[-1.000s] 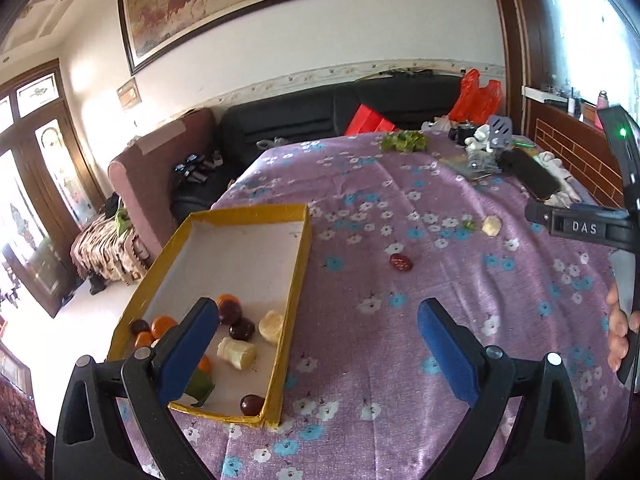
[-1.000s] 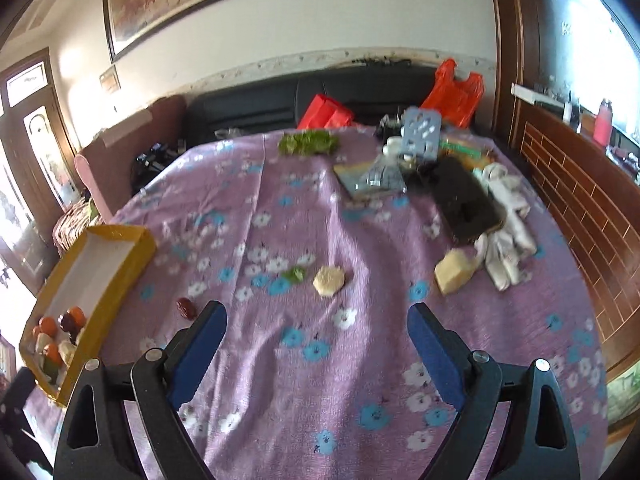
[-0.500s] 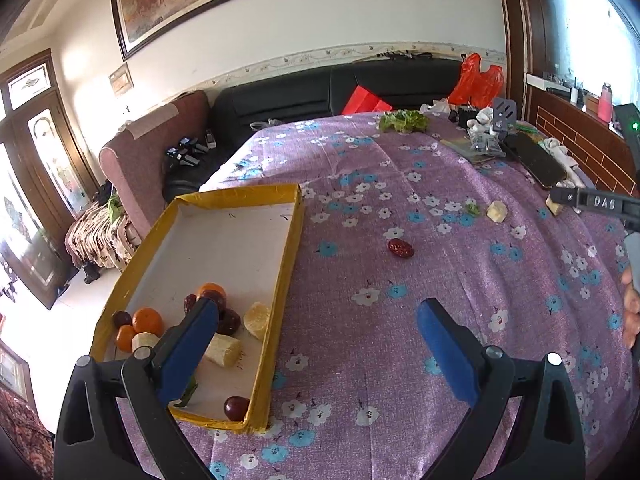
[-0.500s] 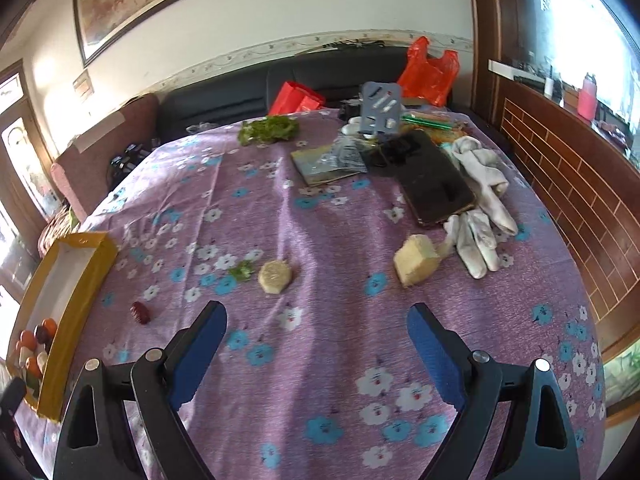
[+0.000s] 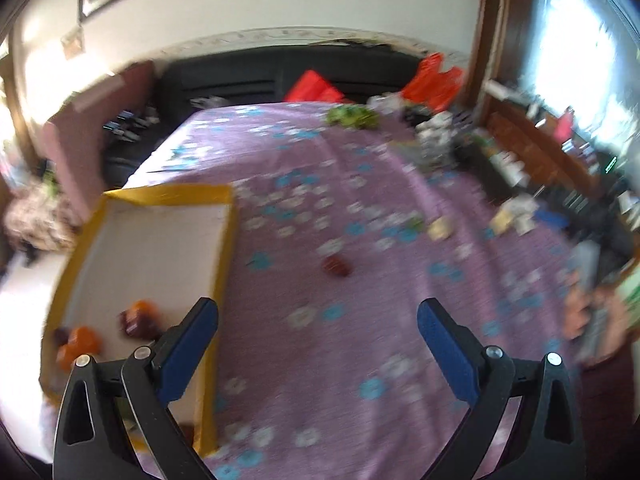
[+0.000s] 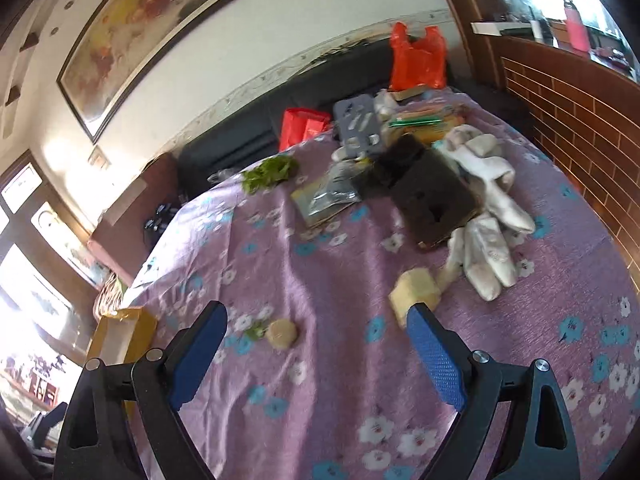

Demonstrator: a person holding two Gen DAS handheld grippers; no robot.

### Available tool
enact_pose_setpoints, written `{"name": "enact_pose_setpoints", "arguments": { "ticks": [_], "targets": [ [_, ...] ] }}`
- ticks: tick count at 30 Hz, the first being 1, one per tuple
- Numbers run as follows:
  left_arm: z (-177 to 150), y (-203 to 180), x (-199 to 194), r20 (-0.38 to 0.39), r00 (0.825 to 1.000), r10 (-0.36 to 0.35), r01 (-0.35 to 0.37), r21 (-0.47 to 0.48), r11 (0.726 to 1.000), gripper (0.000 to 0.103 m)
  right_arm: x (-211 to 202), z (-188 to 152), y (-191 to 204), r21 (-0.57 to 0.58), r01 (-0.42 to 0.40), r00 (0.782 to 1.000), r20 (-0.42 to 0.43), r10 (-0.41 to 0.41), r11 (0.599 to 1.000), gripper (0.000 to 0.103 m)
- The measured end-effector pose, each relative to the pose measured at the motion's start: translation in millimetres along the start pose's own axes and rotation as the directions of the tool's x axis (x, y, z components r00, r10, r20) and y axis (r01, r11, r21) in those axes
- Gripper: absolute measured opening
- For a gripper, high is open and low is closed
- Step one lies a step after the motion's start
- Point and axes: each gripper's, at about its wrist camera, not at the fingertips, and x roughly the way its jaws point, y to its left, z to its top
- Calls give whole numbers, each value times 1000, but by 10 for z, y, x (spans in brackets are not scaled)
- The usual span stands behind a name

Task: Organize fruits
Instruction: 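Grasp a pale cube with the right gripper while the left grasps a round tan slice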

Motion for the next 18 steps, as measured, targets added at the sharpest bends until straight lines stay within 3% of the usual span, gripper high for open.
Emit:
{"name": "enact_pose_setpoints", "arguments": {
  "ticks": [3,6,9,14,15,17,18],
  "targets": [
    [254,-73,126,0,996,-85,85,12,996,98,133,8,-76,12,54,998,-15,-54,998,86],
    [404,-260,340,-10,996,-87,87,47,995,82,287,16,-145,11,127,992,-24,-127,992,82],
    [488,-461,588,-38,991,-128,130,60,990,81,444,9,-255,1,211,977,-41,-211,978,81],
    [590,-843,1145,-102,986,-133,143,104,984,81,663,-6,-338,-32,218,973,-73,-220,975,79],
    [604,-942,1263,-111,986,-127,140,125,982,81,696,-16,-353,-37,210,974,-79,-213,977,76],
    [608,-1091,1425,-114,987,-116,135,168,977,80,742,-39,-371,-49,212,972,-94,-215,976,57],
    [603,-1167,1502,-114,987,-113,134,196,972,74,739,-39,-382,-55,231,968,-91,-235,971,50]
  ]
}}
